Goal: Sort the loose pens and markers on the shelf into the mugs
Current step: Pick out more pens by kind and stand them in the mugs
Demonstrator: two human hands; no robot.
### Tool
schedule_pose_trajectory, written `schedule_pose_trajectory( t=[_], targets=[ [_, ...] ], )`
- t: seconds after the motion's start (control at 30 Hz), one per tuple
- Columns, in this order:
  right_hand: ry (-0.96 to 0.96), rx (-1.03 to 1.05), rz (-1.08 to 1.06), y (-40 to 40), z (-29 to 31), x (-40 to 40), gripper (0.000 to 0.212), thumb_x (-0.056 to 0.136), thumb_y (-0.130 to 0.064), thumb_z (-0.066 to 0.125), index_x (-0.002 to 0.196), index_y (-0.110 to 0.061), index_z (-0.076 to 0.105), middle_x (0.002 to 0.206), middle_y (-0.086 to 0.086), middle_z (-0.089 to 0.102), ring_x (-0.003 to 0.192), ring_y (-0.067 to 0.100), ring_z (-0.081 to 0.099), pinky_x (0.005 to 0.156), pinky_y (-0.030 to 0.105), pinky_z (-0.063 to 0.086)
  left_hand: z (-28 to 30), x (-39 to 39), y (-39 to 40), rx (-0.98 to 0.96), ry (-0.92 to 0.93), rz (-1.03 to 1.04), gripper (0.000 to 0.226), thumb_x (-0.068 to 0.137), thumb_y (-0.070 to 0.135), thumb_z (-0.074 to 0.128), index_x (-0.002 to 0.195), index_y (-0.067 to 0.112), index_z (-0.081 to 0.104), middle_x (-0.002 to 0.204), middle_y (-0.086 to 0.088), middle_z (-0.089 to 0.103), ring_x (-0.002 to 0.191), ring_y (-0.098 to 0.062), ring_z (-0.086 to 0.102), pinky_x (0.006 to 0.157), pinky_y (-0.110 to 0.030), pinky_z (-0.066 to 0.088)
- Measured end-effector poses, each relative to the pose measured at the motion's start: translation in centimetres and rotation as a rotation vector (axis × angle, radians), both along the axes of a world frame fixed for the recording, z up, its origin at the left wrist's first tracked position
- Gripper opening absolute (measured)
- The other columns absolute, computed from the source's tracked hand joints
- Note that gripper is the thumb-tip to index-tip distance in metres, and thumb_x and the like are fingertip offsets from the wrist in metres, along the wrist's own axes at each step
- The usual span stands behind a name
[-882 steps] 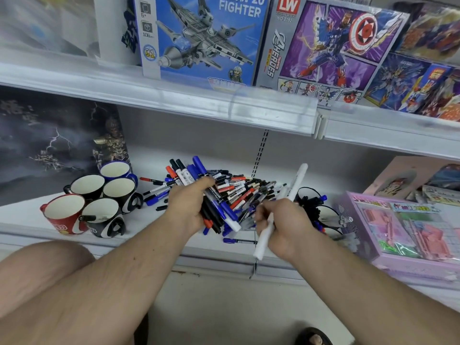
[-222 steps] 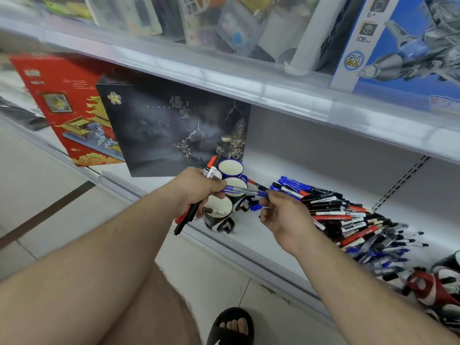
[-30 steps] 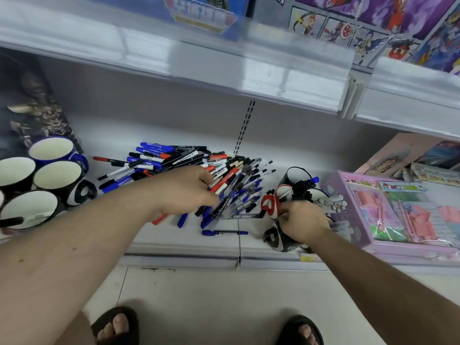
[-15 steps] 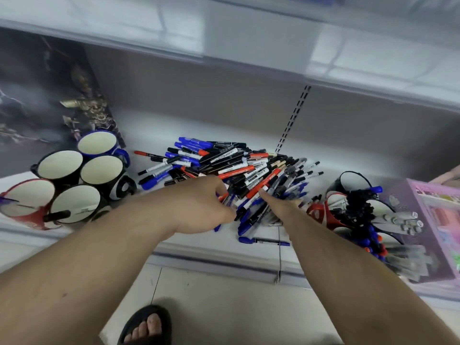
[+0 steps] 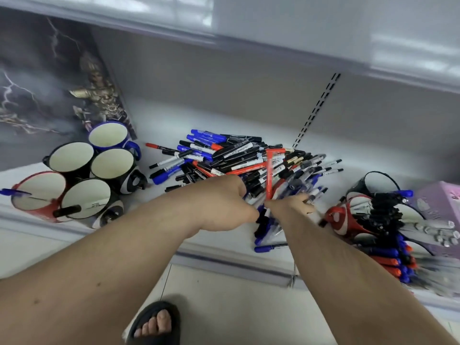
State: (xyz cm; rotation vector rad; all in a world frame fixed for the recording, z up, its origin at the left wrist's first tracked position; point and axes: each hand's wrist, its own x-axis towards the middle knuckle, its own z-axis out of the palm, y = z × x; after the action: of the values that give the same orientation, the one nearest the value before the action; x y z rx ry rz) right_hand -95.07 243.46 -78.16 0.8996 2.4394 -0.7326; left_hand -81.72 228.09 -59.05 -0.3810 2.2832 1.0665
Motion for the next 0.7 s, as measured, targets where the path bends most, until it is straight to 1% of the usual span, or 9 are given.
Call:
schedule_pose_trajectory(
  t=[0.1,0.17,0.23,0.33,0.4,0.47,0.57,0.67,0.7],
  targets=[
    [0.036,-0.07,0.046,1.0,-0.2,0.6,0.129,0.059,-0.039,0.091,0.153,-0.027,0.003,0.142,0.019,0.028,0.119,0.041,0.048,0.094,0.045,0.051,0.4,0.2,0.2,0.004,0.001,-0.001,0.028,0.085,0.037,0.066,0.1,0.029,0.044,0.101,0.005,0.048,0.087,-0.015,0.043,0.079,-0.032,0.034],
    [0.07,-0.137,0.046,2.0,-0.3,0.9,0.114,0.06,-0.034,0.089,0.146,-0.03,0.014,0.129,0.017,0.042,0.103,0.035,0.058,0.084,0.043,0.057,0.5,0.4,0.3,0.013,0.001,0.005,0.026,0.086,0.034,0.065,0.1,0.029,0.044,0.1,0.004,0.049,0.087,-0.016,0.043,0.079,-0.032,0.033],
    [0.109,-0.244,0.014,2.8,0.1,1.2,0.096,0.067,-0.022,0.08,0.142,-0.026,0.02,0.109,0.014,0.053,0.085,0.028,0.061,0.07,0.039,0.059,0.5,0.6,0.2,0.009,0.006,0.007,0.026,0.087,0.031,0.064,0.099,0.028,0.041,0.098,0.002,0.049,0.086,-0.016,0.041,0.078,-0.031,0.031],
    [0.131,-0.391,-0.064,3.7,0.5,1.5,0.083,0.071,-0.009,0.068,0.14,-0.022,0.025,0.094,0.015,0.059,0.073,0.029,0.062,0.057,0.042,0.056,0.4,0.9,0.2,0.005,0.012,0.015,0.026,0.086,0.027,0.063,0.099,0.025,0.04,0.097,-0.001,0.05,0.085,-0.017,0.042,0.076,-0.031,0.031],
    [0.164,-0.492,-0.12,4.1,1.1,1.6,0.071,0.076,-0.003,0.066,0.137,-0.019,0.032,0.086,0.014,0.057,0.063,0.027,0.058,0.05,0.035,0.051,0.4,0.9,0.2,0.001,0.01,0.01,0.026,0.087,0.027,0.063,0.099,0.023,0.04,0.096,-0.002,0.049,0.083,-0.017,0.044,0.076,-0.03,0.033],
    [0.174,-0.602,-0.174,4.5,1.7,1.9,0.055,0.082,0.002,0.062,0.128,-0.016,0.037,0.076,0.013,0.053,0.049,0.02,0.049,0.043,0.027,0.041,0.4,0.9,0.2,0.01,0.014,0.012,0.025,0.087,0.026,0.063,0.099,0.023,0.041,0.092,-0.004,0.049,0.081,-0.018,0.046,0.074,-0.03,0.035],
    [0.147,-0.72,-0.245,4.9,2.4,2.6,0.04,0.086,0.0,0.061,0.118,-0.016,0.042,0.062,0.009,0.052,0.039,0.016,0.04,0.043,0.025,0.038,0.2,0.9,0.3,0.019,0.025,0.017,0.021,0.086,0.025,0.063,0.098,0.021,0.045,0.079,-0.007,0.045,0.074,-0.02,0.042,0.066,-0.031,0.031],
    [0.132,-0.835,-0.312,4.8,3.1,4.3,0.034,0.087,-0.003,0.061,0.112,-0.016,0.042,0.049,0.004,0.051,0.043,0.017,0.039,0.053,0.031,0.035,0.4,0.9,0.7,0.058,0.024,0.049,0.021,0.088,0.023,0.063,0.095,0.022,0.043,0.086,-0.007,0.045,0.074,-0.02,0.041,0.063,-0.03,0.031],
    [0.132,-0.871,-0.323,4.5,3.4,5.0,0.034,0.087,-0.002,0.061,0.11,-0.016,0.04,0.049,0.004,0.051,0.045,0.017,0.04,0.056,0.033,0.035,0.4,0.9,0.9,0.077,0.018,0.055,0.022,0.09,0.024,0.063,0.09,0.025,0.041,0.087,-0.006,0.044,0.073,-0.019,0.041,0.061,-0.029,0.032]
  ],
)
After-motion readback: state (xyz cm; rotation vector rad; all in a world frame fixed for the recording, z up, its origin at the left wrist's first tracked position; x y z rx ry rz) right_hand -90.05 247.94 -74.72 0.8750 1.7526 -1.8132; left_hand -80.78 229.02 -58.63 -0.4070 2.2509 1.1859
